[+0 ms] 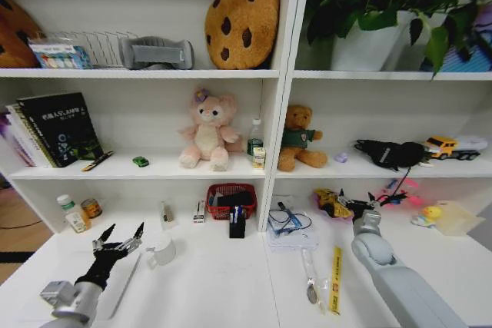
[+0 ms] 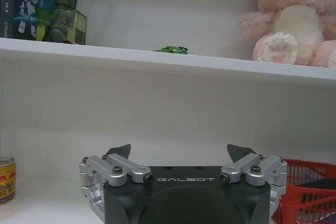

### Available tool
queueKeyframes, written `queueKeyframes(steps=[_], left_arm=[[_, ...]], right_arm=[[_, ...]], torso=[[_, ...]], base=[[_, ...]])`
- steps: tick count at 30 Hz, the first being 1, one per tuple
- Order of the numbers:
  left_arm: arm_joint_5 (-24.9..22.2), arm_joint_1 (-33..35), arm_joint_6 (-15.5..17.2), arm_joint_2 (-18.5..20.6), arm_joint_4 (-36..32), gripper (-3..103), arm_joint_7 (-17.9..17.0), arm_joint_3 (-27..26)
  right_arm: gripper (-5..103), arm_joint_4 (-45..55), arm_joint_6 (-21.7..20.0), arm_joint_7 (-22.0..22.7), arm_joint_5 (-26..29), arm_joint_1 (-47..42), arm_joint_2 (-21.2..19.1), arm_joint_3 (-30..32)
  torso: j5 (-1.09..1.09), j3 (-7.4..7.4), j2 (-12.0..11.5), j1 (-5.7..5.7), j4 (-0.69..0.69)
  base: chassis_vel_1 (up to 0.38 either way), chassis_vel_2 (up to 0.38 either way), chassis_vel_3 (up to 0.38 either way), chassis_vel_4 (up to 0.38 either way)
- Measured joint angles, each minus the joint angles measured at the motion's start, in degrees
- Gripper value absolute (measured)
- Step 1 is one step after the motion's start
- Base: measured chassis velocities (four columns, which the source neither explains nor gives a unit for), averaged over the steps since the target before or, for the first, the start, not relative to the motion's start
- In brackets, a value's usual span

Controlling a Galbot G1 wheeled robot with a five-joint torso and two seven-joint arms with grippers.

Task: Organize the objects on the table.

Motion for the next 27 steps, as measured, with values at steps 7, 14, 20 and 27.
queueKeyframes(steps=[7, 14, 20, 27], left_arm=[[0.0, 0.0, 0.0, 0.0, 0.0, 100, 0.0, 0.0], [0.0, 0.0, 0.0, 0.0, 0.0, 100, 0.0, 0.0], [0.0, 0.0, 0.0, 0.0, 0.0, 100, 0.0, 0.0], [0.0, 0.0, 0.0, 0.0, 0.0, 100, 0.0, 0.0]], right_arm=[[100, 11.5, 0.5, -0.2, -0.6, -11.3, 0.8, 3.3], [100, 20.3, 5.8, -6.4, -3.1, -24.7, 2.4, 7.8], [100, 25.7, 14.3, -14.6, -3.9, -37.2, 3.7, 15.3], [100, 27.5, 20.0, -17.6, -3.8, -42.9, 4.7, 20.2]], torso=[[0.01, 0.0, 0.0, -0.01, 0.0], [-0.01, -0.01, 0.0, -0.01, 0.0], [0.01, -0.01, 0.0, -0.01, -0.01], [0.01, -0.01, 0.0, -0.01, -0.01]], base=[[0.0, 0.0, 0.0, 0.0], [0.0, 0.0, 0.0, 0.0], [0.0, 0.0, 0.0, 0.0], [0.0, 0.0, 0.0, 0.0]])
